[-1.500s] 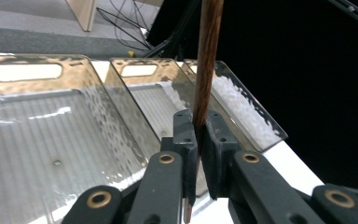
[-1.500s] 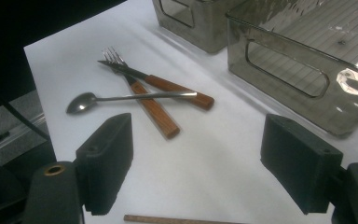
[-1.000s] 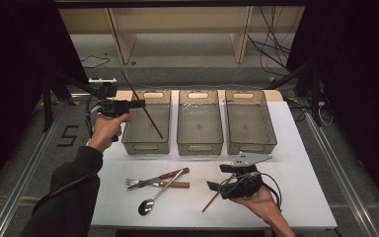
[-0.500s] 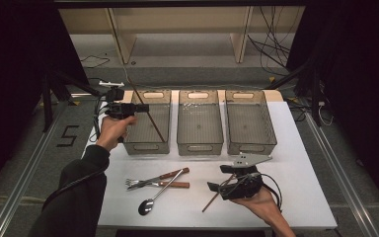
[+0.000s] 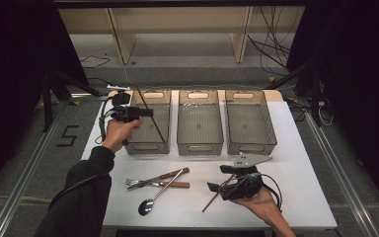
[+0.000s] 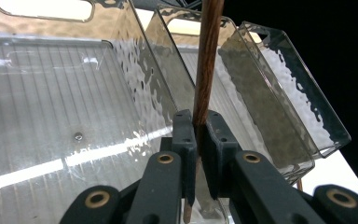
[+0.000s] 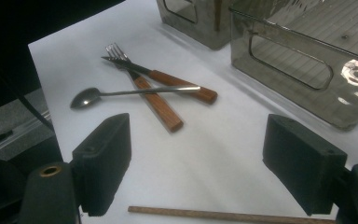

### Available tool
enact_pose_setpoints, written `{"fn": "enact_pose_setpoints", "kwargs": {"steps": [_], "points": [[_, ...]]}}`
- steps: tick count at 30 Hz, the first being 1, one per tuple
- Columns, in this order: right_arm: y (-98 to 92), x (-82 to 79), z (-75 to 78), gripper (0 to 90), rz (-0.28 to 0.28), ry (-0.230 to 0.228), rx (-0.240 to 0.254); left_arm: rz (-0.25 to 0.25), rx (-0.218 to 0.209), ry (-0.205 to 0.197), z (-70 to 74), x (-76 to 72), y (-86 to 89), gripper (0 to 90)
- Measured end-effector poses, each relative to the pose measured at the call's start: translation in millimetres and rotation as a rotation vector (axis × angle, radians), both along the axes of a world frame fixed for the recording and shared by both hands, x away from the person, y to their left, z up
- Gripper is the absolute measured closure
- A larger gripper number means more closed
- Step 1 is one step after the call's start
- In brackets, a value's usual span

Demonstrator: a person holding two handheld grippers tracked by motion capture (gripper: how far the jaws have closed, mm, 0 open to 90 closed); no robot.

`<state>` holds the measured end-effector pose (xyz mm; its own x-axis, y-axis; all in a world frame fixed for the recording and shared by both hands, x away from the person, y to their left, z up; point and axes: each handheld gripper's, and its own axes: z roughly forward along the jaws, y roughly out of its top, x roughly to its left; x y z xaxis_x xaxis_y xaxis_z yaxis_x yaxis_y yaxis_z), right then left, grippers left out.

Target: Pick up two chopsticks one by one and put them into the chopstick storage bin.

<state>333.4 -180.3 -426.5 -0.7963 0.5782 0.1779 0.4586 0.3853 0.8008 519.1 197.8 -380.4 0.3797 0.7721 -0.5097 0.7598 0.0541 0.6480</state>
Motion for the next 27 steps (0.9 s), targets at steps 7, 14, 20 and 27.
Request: {"fn": "enact_pose_setpoints", "kwargs": {"steps": [7, 14, 20, 27], "points": [[-0.5, 0.0, -0.3, 24.3, 0.001, -0.002, 0.001, 0.0, 0.017, 0.005, -2.3, 0.9, -4.0, 83.3], [-0.1, 0.1, -0.9, 24.3, 0.002, 0.005, 0.0, 0.019, 0.041, 0.02, -8.6, 2.3, -4.6, 83.1], [0.0, 0.4, -1.3, 24.4, 0.004, 0.007, 0.0, 0.036, 0.06, 0.031, -11.9, 4.6, -6.1, 80.8], [-0.5, 0.5, -1.4, 24.4, 0.002, 0.005, 0.002, 0.051, 0.109, 0.053, -11.8, 7.4, -11.3, 50.2]]}}
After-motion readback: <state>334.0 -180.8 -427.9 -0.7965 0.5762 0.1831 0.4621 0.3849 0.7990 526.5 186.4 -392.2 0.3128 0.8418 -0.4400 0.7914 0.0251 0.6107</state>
